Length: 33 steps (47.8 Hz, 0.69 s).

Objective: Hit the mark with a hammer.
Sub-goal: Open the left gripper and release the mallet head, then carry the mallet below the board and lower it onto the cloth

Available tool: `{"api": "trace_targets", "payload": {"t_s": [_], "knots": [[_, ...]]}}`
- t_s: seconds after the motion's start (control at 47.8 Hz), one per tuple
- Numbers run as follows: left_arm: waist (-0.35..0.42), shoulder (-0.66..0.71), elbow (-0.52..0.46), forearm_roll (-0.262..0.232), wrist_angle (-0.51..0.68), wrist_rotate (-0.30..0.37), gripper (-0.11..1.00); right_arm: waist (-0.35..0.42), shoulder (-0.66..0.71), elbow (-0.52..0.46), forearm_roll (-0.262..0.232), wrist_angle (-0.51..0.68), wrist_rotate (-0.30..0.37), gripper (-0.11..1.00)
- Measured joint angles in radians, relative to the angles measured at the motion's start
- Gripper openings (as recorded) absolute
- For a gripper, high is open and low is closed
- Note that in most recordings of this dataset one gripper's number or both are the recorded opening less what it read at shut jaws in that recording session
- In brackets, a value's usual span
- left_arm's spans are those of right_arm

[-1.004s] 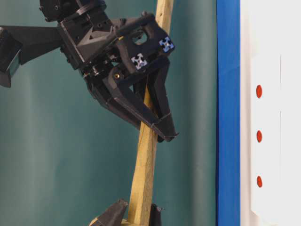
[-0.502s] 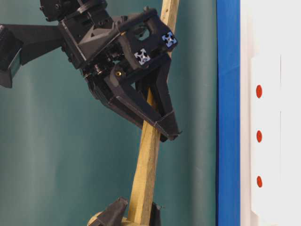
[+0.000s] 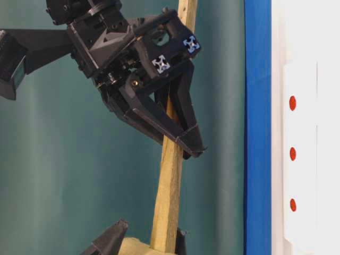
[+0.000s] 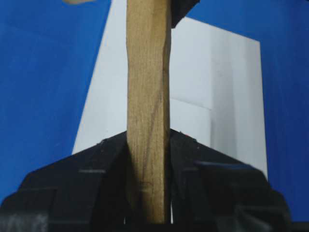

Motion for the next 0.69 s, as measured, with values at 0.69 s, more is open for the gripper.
{"api": "trace_targets", "payload": {"t_s": [0.69], "knots": [[0.006,-0.164,0.091,0.0,0.167,0.008,0.85,0.0,-0.133,0.153,0.081,0.0,0.006,0.08]]}}
